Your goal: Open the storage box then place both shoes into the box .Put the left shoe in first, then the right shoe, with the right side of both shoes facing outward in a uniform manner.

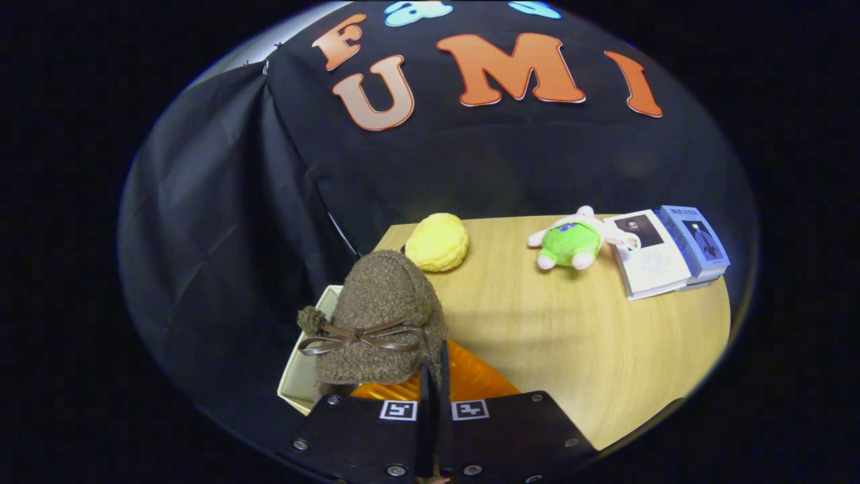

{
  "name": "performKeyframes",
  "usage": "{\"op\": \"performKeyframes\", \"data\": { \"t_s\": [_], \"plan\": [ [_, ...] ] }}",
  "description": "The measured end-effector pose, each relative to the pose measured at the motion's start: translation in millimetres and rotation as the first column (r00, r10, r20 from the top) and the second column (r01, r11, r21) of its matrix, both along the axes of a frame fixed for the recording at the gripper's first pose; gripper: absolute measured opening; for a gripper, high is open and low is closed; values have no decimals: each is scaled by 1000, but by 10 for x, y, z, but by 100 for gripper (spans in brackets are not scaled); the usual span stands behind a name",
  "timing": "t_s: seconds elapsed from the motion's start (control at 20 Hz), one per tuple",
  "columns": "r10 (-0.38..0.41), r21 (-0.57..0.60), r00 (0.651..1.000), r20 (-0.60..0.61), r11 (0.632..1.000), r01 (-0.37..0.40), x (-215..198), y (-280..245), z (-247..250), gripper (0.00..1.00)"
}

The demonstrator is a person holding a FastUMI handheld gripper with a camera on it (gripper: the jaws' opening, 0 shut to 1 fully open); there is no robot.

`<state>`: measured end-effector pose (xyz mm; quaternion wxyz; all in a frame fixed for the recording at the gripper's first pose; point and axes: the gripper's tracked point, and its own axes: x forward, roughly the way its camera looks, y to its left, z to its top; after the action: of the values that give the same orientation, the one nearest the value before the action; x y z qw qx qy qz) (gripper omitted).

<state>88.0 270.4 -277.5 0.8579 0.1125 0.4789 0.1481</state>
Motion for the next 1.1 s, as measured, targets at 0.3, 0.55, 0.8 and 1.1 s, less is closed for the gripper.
{"op": "performKeyframes", "data": {
  "t_s": [0.3,0.55,0.8,1.1],
  "plan": [
    [-11,-9,999,-41,1000,11,81,509,-137,4],
    [-11,-26,991,-133,1000,7,-34,842,-423,9],
    [51,-12,979,-199,998,-55,-184,1059,-536,50],
    [37,20,999,-36,999,-37,-61,801,-58,80]
  ]
}}
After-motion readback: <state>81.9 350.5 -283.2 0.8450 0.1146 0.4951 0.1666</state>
